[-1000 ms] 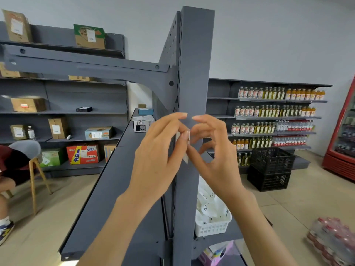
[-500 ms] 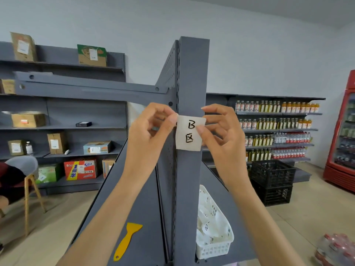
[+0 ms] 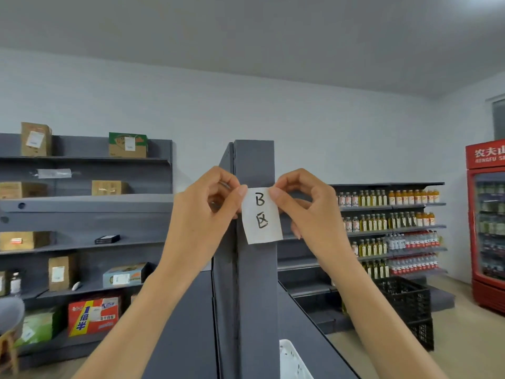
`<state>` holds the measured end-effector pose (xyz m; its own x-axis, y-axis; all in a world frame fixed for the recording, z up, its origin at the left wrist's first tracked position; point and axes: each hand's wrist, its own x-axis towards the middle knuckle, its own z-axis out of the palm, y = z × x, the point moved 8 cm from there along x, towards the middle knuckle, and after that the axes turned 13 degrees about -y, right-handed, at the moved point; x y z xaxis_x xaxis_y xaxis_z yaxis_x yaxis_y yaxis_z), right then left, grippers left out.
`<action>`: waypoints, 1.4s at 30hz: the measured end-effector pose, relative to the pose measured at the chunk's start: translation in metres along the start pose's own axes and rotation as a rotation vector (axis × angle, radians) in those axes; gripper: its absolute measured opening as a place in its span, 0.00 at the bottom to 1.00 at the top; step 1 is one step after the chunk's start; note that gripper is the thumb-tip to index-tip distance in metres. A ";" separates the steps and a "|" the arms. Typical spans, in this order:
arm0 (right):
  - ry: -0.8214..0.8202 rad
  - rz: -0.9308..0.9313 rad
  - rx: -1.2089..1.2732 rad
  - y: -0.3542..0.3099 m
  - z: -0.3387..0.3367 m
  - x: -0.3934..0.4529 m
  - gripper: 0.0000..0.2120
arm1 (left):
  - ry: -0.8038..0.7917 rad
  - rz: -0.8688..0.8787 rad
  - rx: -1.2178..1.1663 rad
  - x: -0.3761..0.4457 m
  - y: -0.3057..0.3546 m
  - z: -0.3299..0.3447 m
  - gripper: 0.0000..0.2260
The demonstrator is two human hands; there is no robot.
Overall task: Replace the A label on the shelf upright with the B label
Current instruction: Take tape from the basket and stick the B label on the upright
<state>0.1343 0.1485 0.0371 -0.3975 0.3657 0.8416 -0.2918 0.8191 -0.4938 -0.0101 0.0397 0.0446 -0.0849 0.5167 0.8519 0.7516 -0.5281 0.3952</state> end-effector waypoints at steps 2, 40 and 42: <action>0.010 -0.016 -0.050 -0.002 -0.001 0.009 0.07 | 0.015 -0.001 0.045 0.006 0.000 -0.003 0.05; 0.031 -0.015 -0.440 -0.003 0.006 0.014 0.18 | 0.056 0.116 0.492 0.009 0.002 0.000 0.16; 0.022 -0.009 -0.462 0.003 0.008 0.004 0.21 | 0.049 0.152 0.555 0.002 0.000 0.003 0.17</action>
<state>0.1245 0.1488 0.0367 -0.3765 0.3629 0.8524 0.1253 0.9316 -0.3413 -0.0087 0.0430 0.0452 0.0303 0.4243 0.9050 0.9872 -0.1545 0.0393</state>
